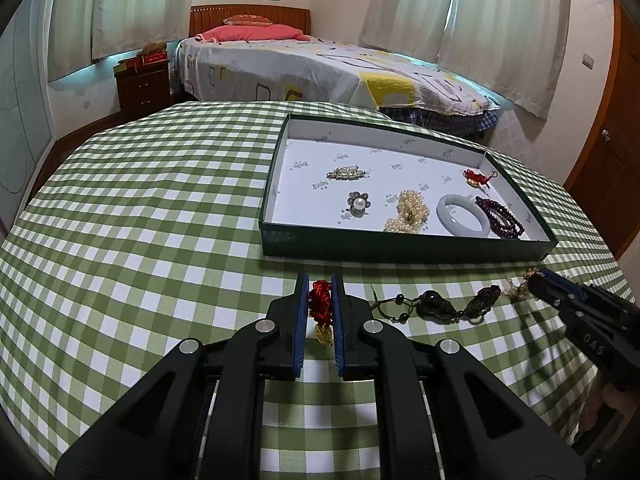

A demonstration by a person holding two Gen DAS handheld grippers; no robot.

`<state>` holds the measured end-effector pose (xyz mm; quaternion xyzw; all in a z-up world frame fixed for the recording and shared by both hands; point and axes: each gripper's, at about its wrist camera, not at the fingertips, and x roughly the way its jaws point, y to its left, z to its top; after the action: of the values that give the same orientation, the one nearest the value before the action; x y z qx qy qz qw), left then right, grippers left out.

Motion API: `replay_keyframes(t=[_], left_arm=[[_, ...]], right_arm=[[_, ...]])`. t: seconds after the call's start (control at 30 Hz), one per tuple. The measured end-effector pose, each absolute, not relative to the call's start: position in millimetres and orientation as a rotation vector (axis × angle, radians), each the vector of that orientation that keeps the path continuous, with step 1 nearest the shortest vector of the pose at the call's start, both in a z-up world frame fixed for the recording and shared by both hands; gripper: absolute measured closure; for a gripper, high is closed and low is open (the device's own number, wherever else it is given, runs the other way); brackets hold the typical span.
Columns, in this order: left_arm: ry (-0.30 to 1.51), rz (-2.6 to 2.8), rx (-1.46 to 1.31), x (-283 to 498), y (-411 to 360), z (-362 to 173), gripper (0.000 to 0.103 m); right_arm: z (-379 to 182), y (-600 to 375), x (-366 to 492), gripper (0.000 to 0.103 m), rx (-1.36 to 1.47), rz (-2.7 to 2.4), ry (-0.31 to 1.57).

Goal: Organize jewelry
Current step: 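Close the right gripper on the gold filigree brooch, then carry the red flower charm and gold brooch over the box with both grippers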

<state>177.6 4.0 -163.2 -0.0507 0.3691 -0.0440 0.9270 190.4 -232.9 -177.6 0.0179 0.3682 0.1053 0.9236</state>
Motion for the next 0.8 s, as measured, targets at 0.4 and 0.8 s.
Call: replay_keyframes(t=[0.4, 0.8], left_arm=[[0.714, -0.102, -0.113, 169, 5, -144, 0.092], [0.641, -0.123, -0.128, 175, 3, -111, 0.092]], right_arm=[[-137, -239, 178, 0.088, 0.055, 0.218, 0.655], [-100, -236, 181, 0.088, 0.06, 0.242, 0.567]])
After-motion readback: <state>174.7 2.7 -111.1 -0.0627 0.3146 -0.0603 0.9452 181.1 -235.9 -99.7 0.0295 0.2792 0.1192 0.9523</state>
